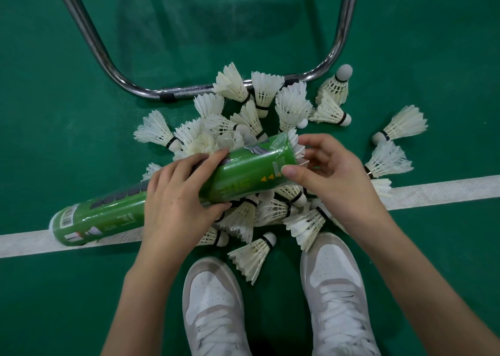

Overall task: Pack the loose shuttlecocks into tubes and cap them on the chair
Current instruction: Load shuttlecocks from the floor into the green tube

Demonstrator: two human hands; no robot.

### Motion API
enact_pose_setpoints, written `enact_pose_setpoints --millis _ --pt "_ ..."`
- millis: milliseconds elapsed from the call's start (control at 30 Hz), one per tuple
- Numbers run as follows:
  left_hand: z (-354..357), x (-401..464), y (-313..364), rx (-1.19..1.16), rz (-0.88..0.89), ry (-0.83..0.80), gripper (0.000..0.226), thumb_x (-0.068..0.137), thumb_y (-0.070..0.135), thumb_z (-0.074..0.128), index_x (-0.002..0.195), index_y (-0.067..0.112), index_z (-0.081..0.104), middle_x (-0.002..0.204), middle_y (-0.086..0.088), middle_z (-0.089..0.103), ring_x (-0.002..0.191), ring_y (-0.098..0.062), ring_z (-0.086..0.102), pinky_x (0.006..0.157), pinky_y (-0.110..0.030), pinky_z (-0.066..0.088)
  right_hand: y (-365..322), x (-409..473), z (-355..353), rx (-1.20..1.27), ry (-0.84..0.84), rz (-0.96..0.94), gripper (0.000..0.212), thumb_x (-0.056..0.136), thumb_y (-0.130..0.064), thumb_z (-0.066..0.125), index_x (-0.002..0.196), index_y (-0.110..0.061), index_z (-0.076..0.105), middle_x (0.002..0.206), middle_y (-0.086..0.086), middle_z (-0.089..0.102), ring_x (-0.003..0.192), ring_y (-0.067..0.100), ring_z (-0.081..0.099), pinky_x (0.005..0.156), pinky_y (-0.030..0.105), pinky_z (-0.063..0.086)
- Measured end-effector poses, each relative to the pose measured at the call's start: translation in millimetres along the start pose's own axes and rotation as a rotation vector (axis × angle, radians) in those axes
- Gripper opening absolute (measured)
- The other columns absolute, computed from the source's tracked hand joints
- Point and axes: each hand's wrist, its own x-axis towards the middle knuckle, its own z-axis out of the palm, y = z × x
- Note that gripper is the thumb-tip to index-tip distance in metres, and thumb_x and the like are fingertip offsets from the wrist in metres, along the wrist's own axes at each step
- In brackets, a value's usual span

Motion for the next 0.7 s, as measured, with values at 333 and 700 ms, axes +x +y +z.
enact_pose_setpoints --millis 333,700 --pt "-1.8 -0.7 -0.7 0.001 0.007 0.003 0.088 0.061 0.033 0.084 0.138 0.035 0.041 0.125 0.000 0.056 0.113 -0.026 0.047 0.095 -0.044 0.036 0.1 1.6 5.8 -0.055 0.006 0.004 0.032 0.072 -0.014 0.076 0.095 -0.025 0.056 0.100 0.009 0.067 0.091 0.029 0.060 0.084 0.038 0.050" --pt "-3.2 -0.7 -0.6 0.000 0.021 0.002 0.088 0.061 0.034 0.083 0.138 0.037 0.040 0.125 0.001 0.055 0.112 -0.026 0.047 0.095 -0.045 0.036 -4.3 3.7 10.5 -0.032 -0.186 0.013 0.023 0.084 -0.006 0.064 0.100 -0.021 0.059 0.096 -0.003 0.070 0.092 0.011 0.064 0.085 0.026 0.051"
